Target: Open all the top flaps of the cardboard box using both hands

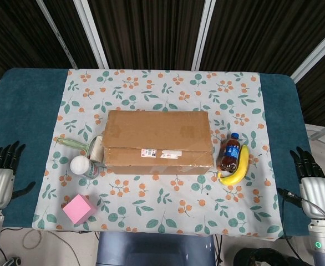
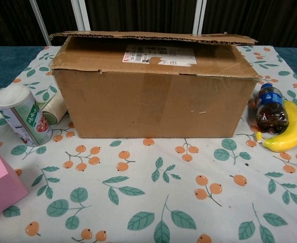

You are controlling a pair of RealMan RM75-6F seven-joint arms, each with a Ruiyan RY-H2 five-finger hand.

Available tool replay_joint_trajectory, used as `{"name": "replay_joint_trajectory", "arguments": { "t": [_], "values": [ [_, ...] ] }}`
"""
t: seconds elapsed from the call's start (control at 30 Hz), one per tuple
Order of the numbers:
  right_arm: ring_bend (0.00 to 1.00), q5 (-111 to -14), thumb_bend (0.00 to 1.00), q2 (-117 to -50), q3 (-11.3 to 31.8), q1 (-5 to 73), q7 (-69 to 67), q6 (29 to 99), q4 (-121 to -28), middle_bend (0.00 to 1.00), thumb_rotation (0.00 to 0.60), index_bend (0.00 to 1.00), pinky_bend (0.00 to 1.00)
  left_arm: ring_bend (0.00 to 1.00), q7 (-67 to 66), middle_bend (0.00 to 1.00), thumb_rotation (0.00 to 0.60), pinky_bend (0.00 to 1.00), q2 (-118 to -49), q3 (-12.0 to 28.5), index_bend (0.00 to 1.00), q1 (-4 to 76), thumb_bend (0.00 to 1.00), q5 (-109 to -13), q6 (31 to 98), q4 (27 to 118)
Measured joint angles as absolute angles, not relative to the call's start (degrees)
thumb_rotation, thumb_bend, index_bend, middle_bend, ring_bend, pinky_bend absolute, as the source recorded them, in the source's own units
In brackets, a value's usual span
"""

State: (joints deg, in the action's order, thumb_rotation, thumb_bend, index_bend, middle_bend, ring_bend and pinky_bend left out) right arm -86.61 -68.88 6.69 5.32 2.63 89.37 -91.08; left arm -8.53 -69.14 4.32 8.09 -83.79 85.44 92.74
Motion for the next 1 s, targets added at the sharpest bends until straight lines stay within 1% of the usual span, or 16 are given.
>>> {"name": "replay_joint_trajectory", "arguments": {
  "t": [0.17,0.37,0.53,0.63,0.83,1.0],
  "values": [
    [0.0,-86.92,0.2,-67.79,7.05,5.77,3.33,89.12,-94.44,0.0,0.6,0.0,0.21,0.0,-7.43,0.0,0.6,0.0,-68.93,4.25,0.0,7.87,0.13,-83.15,85.07,92.71],
    [0.0,-85.39,0.2,-65.02,8.43,6.8,5.16,87.54,-102.3,0.0,0.6,0.0,0.21,0.0,-6.93,0.0,0.6,0.0,-68.48,4.3,0.0,7.78,0.13,-82.97,84.86,92.88],
    [0.0,-82.83,0.21,-62.45,11.12,9.65,8.58,84.21,-110.16,0.0,0.6,0.0,0.21,0.0,-7.52,0.0,0.6,0.0,-68.47,4.31,0.0,7.86,0.13,-83.09,84.82,92.67],
    [0.0,-80.24,0.21,-61.66,13.2,12.41,11.61,81.45,-113.09,0.0,0.6,0.0,0.21,0.0,-8.0,0.0,0.6,0.0,-68.56,4.35,0.0,7.89,0.13,-83.22,84.97,92.47],
    [0.0,-73.42,0.21,-62.49,16.45,17.12,15.65,77.13,-115.37,0.0,0.6,0.0,0.21,0.0,-8.02,0.0,0.6,0.0,-68.62,4.49,0.0,7.99,0.13,-82.39,84.28,92.63],
    [0.0,-68.82,0.21,-65.34,18.57,21.32,19.07,74.64,-115.53,0.0,0.6,0.0,0.21,0.0,-8.15,0.0,0.6,0.0,-68.54,4.58,0.0,8.11,0.13,-82.19,84.0,92.84]
  ]
}}
